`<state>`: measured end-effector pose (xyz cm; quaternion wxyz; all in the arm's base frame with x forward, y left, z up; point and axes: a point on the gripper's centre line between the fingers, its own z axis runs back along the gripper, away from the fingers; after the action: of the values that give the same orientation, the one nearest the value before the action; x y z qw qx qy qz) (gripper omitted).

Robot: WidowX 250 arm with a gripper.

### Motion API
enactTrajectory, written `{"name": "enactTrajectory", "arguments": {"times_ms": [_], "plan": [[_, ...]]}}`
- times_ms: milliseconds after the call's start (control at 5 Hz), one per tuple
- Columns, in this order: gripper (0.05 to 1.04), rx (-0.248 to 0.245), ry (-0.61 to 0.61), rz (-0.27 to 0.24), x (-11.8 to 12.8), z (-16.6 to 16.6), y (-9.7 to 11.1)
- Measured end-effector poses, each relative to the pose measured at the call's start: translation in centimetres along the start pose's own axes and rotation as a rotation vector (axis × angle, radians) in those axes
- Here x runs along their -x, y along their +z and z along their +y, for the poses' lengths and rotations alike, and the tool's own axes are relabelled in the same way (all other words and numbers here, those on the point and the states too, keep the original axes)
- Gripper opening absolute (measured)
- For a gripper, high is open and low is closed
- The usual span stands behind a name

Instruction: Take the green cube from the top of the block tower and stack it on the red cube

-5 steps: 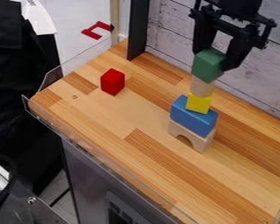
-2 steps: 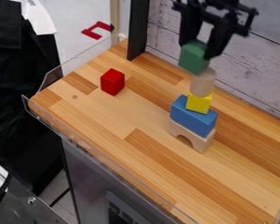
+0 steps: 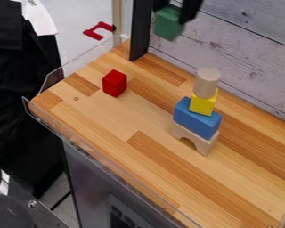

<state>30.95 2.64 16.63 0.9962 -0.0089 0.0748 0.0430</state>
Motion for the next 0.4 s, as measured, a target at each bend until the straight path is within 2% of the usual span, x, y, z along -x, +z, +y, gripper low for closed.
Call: {"name": "enactTrajectory", "arguments": {"times_ms": [200,400], "plan": [[0.527,0.036,0.052,0.024,-0.7,3.7,-2.3],[0.527,0.078,0.061,0.036,-1.0,5.5,-4.6]]}}
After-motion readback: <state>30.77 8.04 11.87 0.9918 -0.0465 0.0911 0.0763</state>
